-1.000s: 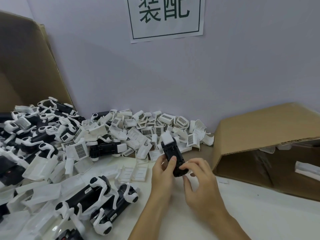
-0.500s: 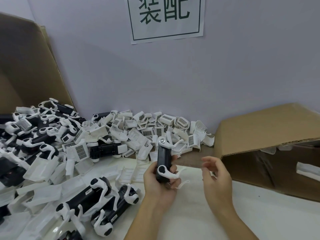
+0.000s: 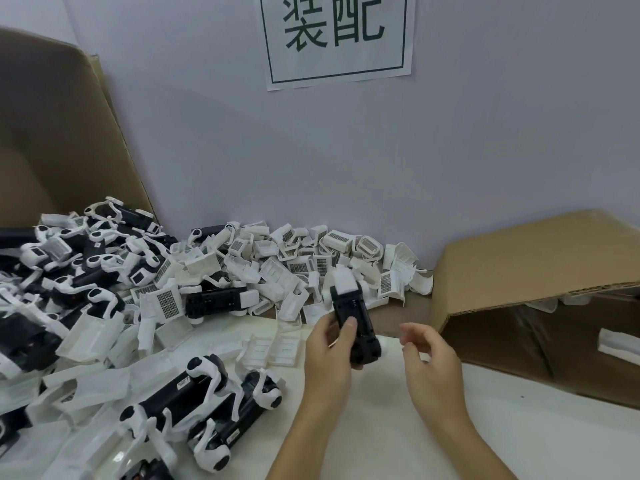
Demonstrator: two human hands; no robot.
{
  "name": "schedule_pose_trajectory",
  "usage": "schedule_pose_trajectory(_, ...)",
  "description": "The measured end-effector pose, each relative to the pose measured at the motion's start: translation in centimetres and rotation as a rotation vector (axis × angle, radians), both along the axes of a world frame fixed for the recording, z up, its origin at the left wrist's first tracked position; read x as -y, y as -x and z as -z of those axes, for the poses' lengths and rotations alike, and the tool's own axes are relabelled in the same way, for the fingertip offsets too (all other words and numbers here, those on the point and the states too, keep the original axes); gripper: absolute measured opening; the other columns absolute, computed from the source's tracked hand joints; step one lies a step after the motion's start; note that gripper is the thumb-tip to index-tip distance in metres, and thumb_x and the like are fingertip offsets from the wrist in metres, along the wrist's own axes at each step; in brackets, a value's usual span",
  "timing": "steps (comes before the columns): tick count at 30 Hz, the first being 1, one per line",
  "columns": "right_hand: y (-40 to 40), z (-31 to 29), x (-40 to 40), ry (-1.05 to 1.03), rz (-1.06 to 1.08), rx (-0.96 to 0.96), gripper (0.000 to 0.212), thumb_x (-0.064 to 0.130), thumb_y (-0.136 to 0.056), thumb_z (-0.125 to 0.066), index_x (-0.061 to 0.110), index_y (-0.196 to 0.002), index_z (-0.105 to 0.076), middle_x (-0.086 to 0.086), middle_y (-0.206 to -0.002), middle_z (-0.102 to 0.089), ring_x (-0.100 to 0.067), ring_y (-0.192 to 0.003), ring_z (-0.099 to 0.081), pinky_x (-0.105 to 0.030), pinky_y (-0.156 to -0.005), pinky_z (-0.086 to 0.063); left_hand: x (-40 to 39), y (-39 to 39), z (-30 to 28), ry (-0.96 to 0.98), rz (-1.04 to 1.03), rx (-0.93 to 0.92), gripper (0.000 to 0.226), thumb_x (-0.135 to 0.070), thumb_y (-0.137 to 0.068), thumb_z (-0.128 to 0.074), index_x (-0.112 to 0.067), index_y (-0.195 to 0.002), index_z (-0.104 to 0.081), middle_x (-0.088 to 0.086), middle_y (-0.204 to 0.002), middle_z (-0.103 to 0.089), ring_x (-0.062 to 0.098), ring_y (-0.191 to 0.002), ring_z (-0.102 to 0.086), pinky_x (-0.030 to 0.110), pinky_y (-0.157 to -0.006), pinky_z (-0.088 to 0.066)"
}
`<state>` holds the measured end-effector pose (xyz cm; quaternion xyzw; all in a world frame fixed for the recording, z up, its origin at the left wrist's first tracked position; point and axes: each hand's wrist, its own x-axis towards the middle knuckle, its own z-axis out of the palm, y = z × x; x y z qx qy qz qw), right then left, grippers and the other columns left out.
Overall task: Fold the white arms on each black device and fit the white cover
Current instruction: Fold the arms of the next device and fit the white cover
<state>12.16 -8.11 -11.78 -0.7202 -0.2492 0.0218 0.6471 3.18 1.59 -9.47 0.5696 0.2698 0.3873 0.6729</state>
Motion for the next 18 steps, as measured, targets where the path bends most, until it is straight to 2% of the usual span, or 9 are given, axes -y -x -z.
schedule_pose_trajectory(3,0.2,0.0,-0.1,0.08,-0.059,0.039,0.033,0.002,-0.097,-0.053,0.033,-0.099,-0.063,0.01,-0.09,-0.067,-0.003,-0.089,-0.061,-0.012,-0.065,-0.042,-0.1,0.6,-0.2,-0.092,-0.04,-0.045,0.008,-0.022,-0.097,-0.063,-0.021,-0.101,-0.069,0.003,-0.091,-0.075,0.021,-0.078,-0.07,0.021,-0.05,-0.047)
schedule_pose_trajectory(8,0.6,0.2,-0.4,0.267,-0.113,0.178,0.024,0.006,-0.097,-0.056,0.022,-0.108,-0.07,0.009,-0.09,-0.067,-0.005,-0.075,-0.057,-0.011,-0.062,-0.04,-2.6,2.5,-0.3,-0.112,-0.169,-0.043,0.011,-0.025,-0.097,-0.062,-0.018,-0.1,-0.07,0.009,-0.082,-0.074,0.013,-0.056,-0.062,0.024,-0.042,-0.043)
schedule_pose_trajectory(10,0.9,0.1,-0.3,0.32,-0.12,0.265,0.023,0.006,-0.096,-0.058,0.021,-0.109,-0.071,0.011,-0.093,-0.067,-0.003,-0.075,-0.057,-0.008,-0.064,-0.04,-3.3,3.2,-0.3,-0.093,-0.221,0.015,0.016,-0.026,-0.099,-0.059,-0.015,-0.098,-0.07,0.012,-0.079,-0.073,0.013,-0.048,-0.056,0.025,-0.041,-0.042)
schedule_pose_trajectory(12,1.4,0.1,-0.6,0.361,-0.13,0.339,0.022,0.009,-0.094,-0.061,0.022,-0.107,-0.073,0.017,-0.091,-0.066,0.001,-0.078,-0.057,-0.006,-0.066,-0.041,-3.7,3.6,-0.3,-0.068,-0.269,0.062,0.019,-0.028,-0.1,-0.058,-0.015,-0.094,-0.07,0.008,-0.076,-0.072,0.012,-0.049,-0.054,0.024,-0.042,-0.044)
schedule_pose_trajectory(15,2.3,0.0,-2.1,0.424,-0.186,0.348,0.019,0.022,-0.095,-0.061,0.022,-0.111,-0.071,0.015,-0.082,-0.063,0.001,-0.082,-0.057,-0.008,-0.066,-0.041,-3.9,3.4,-0.5,-0.025,-0.317,0.126,0.022,-0.026,-0.101,-0.055,-0.011,-0.093,-0.069,0.004,-0.069,-0.068,0.009,-0.051,-0.054,0.022,-0.042,-0.044)
schedule_pose_trajectory(18,3.6,-0.4,-5.2,0.533,-0.246,0.309,0.027,0.039,-0.095,-0.059,0.024,-0.118,-0.062,0.013,-0.089,-0.055,-0.003,-0.088,-0.051,-0.018,-0.074,-0.038,-3.9,3.2,-0.7,0.045,-0.362,0.192,0.027,-0.023,-0.102,-0.054,-0.002,-0.091,-0.066,0.0,-0.064,-0.065,0.009,-0.049,-0.054,0.02,-0.042,-0.042)
